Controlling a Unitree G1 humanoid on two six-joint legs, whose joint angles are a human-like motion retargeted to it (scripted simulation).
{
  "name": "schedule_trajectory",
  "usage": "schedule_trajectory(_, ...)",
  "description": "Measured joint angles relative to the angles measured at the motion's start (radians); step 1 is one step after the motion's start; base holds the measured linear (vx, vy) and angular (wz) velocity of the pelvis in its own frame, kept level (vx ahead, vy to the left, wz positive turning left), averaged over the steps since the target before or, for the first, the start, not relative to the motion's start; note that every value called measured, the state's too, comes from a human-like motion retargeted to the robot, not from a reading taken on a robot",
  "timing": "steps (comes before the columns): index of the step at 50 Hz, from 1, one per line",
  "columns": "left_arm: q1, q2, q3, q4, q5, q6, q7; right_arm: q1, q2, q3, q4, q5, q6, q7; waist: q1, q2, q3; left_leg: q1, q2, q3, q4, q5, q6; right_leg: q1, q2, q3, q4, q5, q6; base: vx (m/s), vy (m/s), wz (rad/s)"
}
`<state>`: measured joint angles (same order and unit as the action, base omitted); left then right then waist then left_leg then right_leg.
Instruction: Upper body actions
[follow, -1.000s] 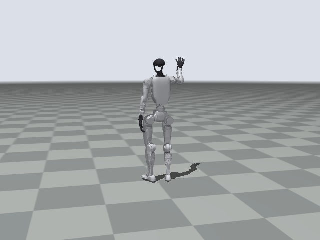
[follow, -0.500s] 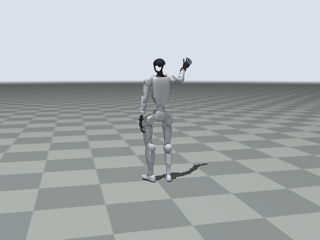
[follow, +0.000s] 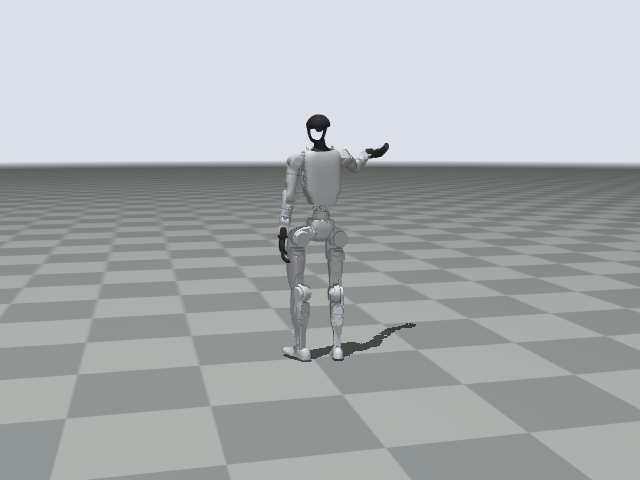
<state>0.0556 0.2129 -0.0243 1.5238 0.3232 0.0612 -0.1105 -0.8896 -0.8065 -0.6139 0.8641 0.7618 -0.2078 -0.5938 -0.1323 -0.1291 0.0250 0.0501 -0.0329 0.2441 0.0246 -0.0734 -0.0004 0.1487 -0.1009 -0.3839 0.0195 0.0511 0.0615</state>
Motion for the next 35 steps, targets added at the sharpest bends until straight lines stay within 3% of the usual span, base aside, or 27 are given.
schedule_trajectory(5, 0.006, -0.011, 0.017, 0.000, -0.026, -0.005, 0.003, 0.000, -0.134, 0.229, -0.386, -0.511, 0.011, -0.194, -0.012, 0.003, 0.010, 0.013, -0.004, -0.006, -0.005, -0.002, -0.003, 0.000, -0.006, -0.007, 0.001, 0.002, -0.002, 0.00, 0.00, 0.00)
schedule_trajectory(12, 0.015, -0.005, 0.021, -0.015, -0.029, -0.011, 0.006, -0.088, -0.447, 0.497, -0.871, -1.237, 0.157, -0.382, 0.000, -0.008, 0.011, 0.028, -0.004, 0.005, -0.013, -0.007, -0.009, -0.008, -0.010, 0.004, 0.007, 0.004, -0.005, 0.00, 0.00, 0.00)
schedule_trajectory(18, 0.011, 0.022, 0.012, -0.011, -0.028, -0.010, 0.007, -0.300, -0.665, 0.792, -1.327, -1.553, 0.220, -0.321, 0.011, -0.032, 0.011, 0.037, -0.003, 0.006, -0.015, -0.009, -0.010, -0.002, -0.009, 0.008, 0.009, 0.000, -0.005, 0.00, 0.00, 0.00)
schedule_trajectory(22, 0.007, 0.043, 0.009, -0.010, -0.020, -0.008, 0.005, -0.497, -0.709, 1.026, -1.542, -1.675, 0.220, -0.395, 0.017, -0.049, 0.013, 0.042, -0.003, 0.006, -0.015, -0.009, -0.010, 0.005, -0.008, 0.009, 0.010, -0.003, -0.005, 0.00, 0.00, 0.00)
schedule_trajectory(25, 0.010, 0.022, 0.018, -0.013, -0.019, -0.008, 0.005, -0.611, -0.692, 1.151, -1.500, -1.674, 0.138, -0.515, 0.009, -0.032, 0.012, 0.045, -0.003, 0.002, -0.015, -0.010, -0.010, 0.009, -0.007, 0.007, 0.010, -0.003, -0.004, 0.00, 0.00, 0.00)
schedule_trajectory(27, 0.011, -0.017, 0.028, -0.016, -0.020, -0.009, 0.006, -0.615, -0.685, 1.139, -1.344, -1.639, 0.157, -0.541, 0.003, 0.001, 0.010, 0.044, -0.003, 0.000, -0.016, -0.011, -0.008, 0.007, -0.006, 0.004, 0.009, -0.003, -0.004, 0.03, 0.06, 0.07)
schedule_trajectory(31, 0.012, -0.068, 0.042, -0.010, -0.026, -0.010, 0.012, -0.493, -0.631, 0.999, -0.981, -1.492, 0.273, -0.527, -0.012, 0.042, -0.002, 0.035, -0.003, -0.006, -0.016, -0.012, -0.008, 0.003, -0.007, -0.004, 0.007, -0.004, -0.001, 0.01, 0.03, 0.05)
schedule_trajectory(35, 0.015, -0.057, 0.051, 0.000, -0.034, -0.010, 0.010, -0.260, -0.484, 0.733, -0.579, -1.203, 0.230, -0.509, -0.026, 0.030, -0.014, 0.031, -0.007, -0.015, -0.014, -0.012, -0.007, 0.004, -0.010, -0.013, 0.005, -0.004, 0.001, 0.00, 0.00, 0.00)
